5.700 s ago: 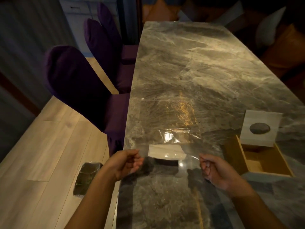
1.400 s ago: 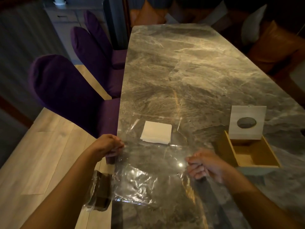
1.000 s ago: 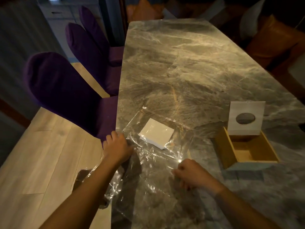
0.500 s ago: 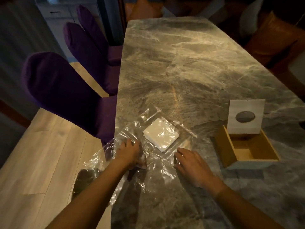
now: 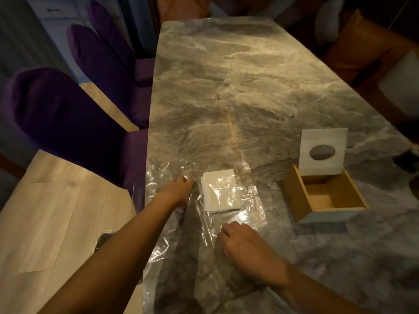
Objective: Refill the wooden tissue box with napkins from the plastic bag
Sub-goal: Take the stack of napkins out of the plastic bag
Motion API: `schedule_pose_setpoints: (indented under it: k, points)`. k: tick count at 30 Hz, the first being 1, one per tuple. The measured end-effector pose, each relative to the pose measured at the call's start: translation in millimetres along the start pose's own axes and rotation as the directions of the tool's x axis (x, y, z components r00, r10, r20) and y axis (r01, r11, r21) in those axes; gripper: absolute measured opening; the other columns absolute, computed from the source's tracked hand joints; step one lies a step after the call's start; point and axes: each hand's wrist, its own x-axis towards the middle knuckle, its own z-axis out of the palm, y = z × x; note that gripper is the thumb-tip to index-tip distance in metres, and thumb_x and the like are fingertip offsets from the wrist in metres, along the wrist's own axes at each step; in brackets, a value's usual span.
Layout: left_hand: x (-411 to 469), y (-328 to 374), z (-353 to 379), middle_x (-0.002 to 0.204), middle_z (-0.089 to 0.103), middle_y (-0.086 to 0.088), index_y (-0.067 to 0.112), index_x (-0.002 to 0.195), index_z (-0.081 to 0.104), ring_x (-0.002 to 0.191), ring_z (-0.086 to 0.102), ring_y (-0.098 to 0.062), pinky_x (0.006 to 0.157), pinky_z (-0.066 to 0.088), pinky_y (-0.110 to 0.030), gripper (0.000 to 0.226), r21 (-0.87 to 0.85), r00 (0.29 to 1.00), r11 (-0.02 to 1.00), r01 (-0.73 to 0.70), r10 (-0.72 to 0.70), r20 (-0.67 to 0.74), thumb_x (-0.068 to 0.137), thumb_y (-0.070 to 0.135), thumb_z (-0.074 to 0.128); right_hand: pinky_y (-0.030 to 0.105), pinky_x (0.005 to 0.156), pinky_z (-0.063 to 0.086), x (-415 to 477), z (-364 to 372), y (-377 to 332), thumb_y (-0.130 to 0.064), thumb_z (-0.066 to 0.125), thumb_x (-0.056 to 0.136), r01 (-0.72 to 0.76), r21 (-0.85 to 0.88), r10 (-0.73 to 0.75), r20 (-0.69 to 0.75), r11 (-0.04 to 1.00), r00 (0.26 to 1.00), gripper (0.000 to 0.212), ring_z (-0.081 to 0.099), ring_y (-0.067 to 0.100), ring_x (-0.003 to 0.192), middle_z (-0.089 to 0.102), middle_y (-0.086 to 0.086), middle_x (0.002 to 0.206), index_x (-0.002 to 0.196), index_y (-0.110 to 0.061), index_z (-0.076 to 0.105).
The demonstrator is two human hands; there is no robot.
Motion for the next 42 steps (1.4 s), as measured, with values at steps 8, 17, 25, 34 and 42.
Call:
schedule_pose_setpoints:
  k: [8, 17, 25, 34, 42]
  points:
    - [6.1, 0.9, 7.6, 0.147, 0.033, -0.013, 0.016, 0.141, 0.029, 0.133, 0.034, -0.035, 0.108, 0.035, -0.048, 0.055, -0.177, 0.992, 0.984, 0.024, -0.046, -0.120, 0.093, 0.038, 0.044, 0.021, 0.050, 0.040, 1.1, 6.3, -5.3, -0.025, 0.077, 0.045, 0.012, 0.015, -0.012, 0.054, 1.000, 0.998, 0.026, 0.056, 0.011, 0.061, 0.062, -0.008, 0.067, 0.069, -0.025, 0.066]
    - [3.6, 3.5, 26.3, 0.159, 0.010, -0.007, 0.023, 0.146, 0.016, 0.145, 0.006, -0.030, 0.116, 0.013, -0.056, 0.060, -0.219, 0.972, 0.974, 0.050, -0.098, -0.213, 0.094, 0.047, 0.034, 0.033, 0.084, 0.043, 25.5, -22.7, 31.0, -0.023, 0.043, 0.093, -0.277, 0.536, 0.211, 0.181, 0.797, 0.960, 0.025, 0.057, 0.024, 0.101, 0.063, 0.007, 0.110, 0.106, -0.013, 0.062]
    - [-1.8, -4.1, 47.5, 0.159, -0.008, -0.002, 0.029, 0.148, 0.000, 0.146, -0.012, -0.024, 0.118, -0.004, -0.048, 0.057, -0.207, 0.958, 0.978, 0.013, -0.072, -0.277, 0.098, 0.047, 0.019, 0.026, 0.080, 0.042, 63.1, -19.3, 96.1, 0.004, 0.046, 0.088, -0.575, 0.733, 0.692, 0.202, 0.362, 0.693, 0.026, 0.057, 0.021, 0.094, 0.066, 0.013, 0.106, 0.104, -0.006, 0.064]
    - [-0.9, -4.0, 56.9, 0.158, -0.015, -0.003, 0.032, 0.134, -0.022, 0.144, -0.018, -0.020, 0.116, -0.010, -0.046, 0.091, -0.176, 0.947, 0.984, 0.012, -0.068, -0.314, 0.053, 0.071, -0.038, 0.039, 0.083, 0.051, 98.0, 3.1, 133.8, -0.012, 0.064, 0.081, -0.658, 0.539, 0.715, 0.140, 0.525, 0.685, 0.014, 0.062, 0.030, 0.094, 0.069, 0.014, 0.100, 0.094, -0.011, 0.070]
    - [-1.5, -3.0, 53.1, 0.157, -0.017, -0.002, 0.033, 0.135, -0.022, 0.137, -0.027, -0.016, 0.115, -0.013, -0.047, 0.066, -0.154, 0.958, 0.988, 0.015, -0.059, -0.281, 0.074, 0.058, -0.017, 0.037, 0.086, 0.036, 122.2, 1.8, 130.0, -0.045, 0.062, 0.079, -0.587, 0.619, 0.671, 0.126, 0.522, 0.731, 0.026, 0.057, 0.018, 0.085, 0.067, -0.002, 0.082, 0.078, -0.020, 0.069]
